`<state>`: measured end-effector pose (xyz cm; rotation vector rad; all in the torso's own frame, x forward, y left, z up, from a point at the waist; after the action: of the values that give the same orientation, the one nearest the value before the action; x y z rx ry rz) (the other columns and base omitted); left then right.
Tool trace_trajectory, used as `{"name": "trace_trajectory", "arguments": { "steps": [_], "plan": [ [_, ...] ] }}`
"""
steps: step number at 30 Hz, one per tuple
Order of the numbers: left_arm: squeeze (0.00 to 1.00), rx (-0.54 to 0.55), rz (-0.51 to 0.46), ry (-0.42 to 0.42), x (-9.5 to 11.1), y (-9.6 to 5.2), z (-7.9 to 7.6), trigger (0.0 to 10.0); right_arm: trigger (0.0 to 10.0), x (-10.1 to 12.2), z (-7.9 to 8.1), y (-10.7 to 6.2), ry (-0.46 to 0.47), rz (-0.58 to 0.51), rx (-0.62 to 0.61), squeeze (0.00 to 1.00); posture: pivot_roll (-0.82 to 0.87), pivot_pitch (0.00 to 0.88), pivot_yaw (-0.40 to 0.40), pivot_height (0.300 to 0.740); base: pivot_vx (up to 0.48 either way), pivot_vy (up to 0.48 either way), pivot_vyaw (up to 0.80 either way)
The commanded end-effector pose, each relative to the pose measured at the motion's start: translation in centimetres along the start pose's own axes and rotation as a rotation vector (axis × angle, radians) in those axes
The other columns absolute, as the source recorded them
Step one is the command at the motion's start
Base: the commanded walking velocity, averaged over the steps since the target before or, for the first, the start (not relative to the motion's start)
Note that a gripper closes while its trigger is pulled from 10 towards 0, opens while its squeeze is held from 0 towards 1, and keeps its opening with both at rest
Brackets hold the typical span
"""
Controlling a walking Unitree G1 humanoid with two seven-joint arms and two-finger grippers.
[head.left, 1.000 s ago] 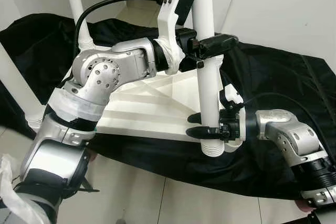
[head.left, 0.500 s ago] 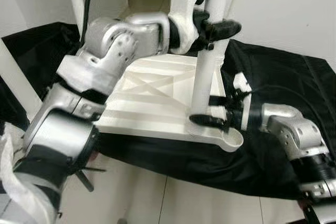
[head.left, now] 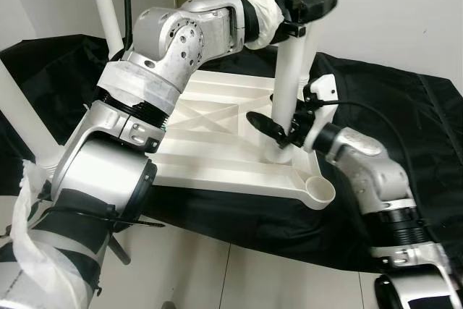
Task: Building children table
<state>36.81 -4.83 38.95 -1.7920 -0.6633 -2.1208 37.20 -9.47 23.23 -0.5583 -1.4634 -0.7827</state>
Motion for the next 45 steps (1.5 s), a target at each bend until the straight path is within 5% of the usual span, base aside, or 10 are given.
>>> {"name": "trace_trajectory", "arguments": {
  "steps": [1, 10, 24, 27, 29, 30, 31, 32, 45],
  "plan": [
    [0.0, -0.006, -0.058, 0.04, 1.7, 0.6, -1.0, 10.0, 10.0, -0.3, 0.1, 0.5, -0.026, -0.018, -0.067, 0.0, -0.05, 0.0, -0.017, 0.74, 0.0, 0.0, 0.0],
    [0.0, 0.131, -0.098, 0.106, 1.6, 0.6, -0.2, 10.0, 10.0, -1.0, -0.1, 1.5, -0.124, -0.052, -0.335, 0.0, -0.06, 0.0, -0.01, 0.74, 0.0, 0.0, 0.0],
    [0.0, 0.146, -0.121, 0.158, 1.6, 1.2, -1.9, 10.0, 10.0, -1.4, 0.2, 1.5, -0.202, -0.063, -0.478, 0.0, -0.05, 0.0, -0.017, 0.74, 0.0, 0.0, 0.0],
    [0.0, 0.15, -0.124, 0.166, 1.7, 1.3, -2.0, 10.0, 8.1, -1.1, -0.2, 1.3, -0.215, -0.079, -0.51, 0.0, -0.05, 0.0, -0.017, 0.74, 0.0, 0.0, 0.0],
    [0.0, 0.15, -0.124, 0.166, 1.7, 1.3, -2.0, 10.0, 8.1, -1.1, -0.2, 1.3, -0.215, -0.079, -0.51, 0.0, -0.05, 0.0, -0.017, 0.74, 0.0, 0.0, 0.0],
    [0.0, 0.154, -0.125, 0.168, 1.7, 1.4, -1.9, 10.0, 2.9, -1.0, -0.3, 1.2, -0.22, -0.084, -0.522, 0.0, -0.05, 0.0, -0.018, 0.74, 0.0, 0.0, 0.0],
    [0.0, 0.154, -0.125, 0.168, 1.7, 1.4, -1.9, 10.0, 2.9, -1.0, -0.3, 1.2, -0.22, -0.084, -0.522, 0.0, -0.05, 0.0, -0.018, 0.74, 0.0, 0.0, 0.0],
    [0.0, 0.157, -0.126, 0.17, 1.7, 1.4, -1.8, 10.0, 0.0, -1.0, -0.4, 1.1, -0.219, -0.089, -0.526, 0.0, -0.06, 0.0, -0.016, 0.74, 0.0, 0.0, 0.0],
    [0.0, 0.19, -0.148, 0.253, 1.6, 1.1, -1.6, 10.0, 0.0, -1.1, -0.7, -0.1, -0.184, -0.12, -0.594, 0.0, -0.07, 0.0, -0.011, 0.74, 0.0, 0.0, 0.0]
  ]
}}
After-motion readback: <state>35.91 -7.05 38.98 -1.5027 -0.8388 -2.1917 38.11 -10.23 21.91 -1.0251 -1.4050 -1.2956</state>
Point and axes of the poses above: a point about 5 cm out from each wrist's last joint towards the gripper, its own y axis pointing out of the wrist towards the gripper, its own x axis along the axis of the wrist's last joint, z = x × y, the point moved 5 cm from there along y, pointing out of the wrist towards the gripper, and after that the axes turned 9 degrees about y, right-handed, at the moved point
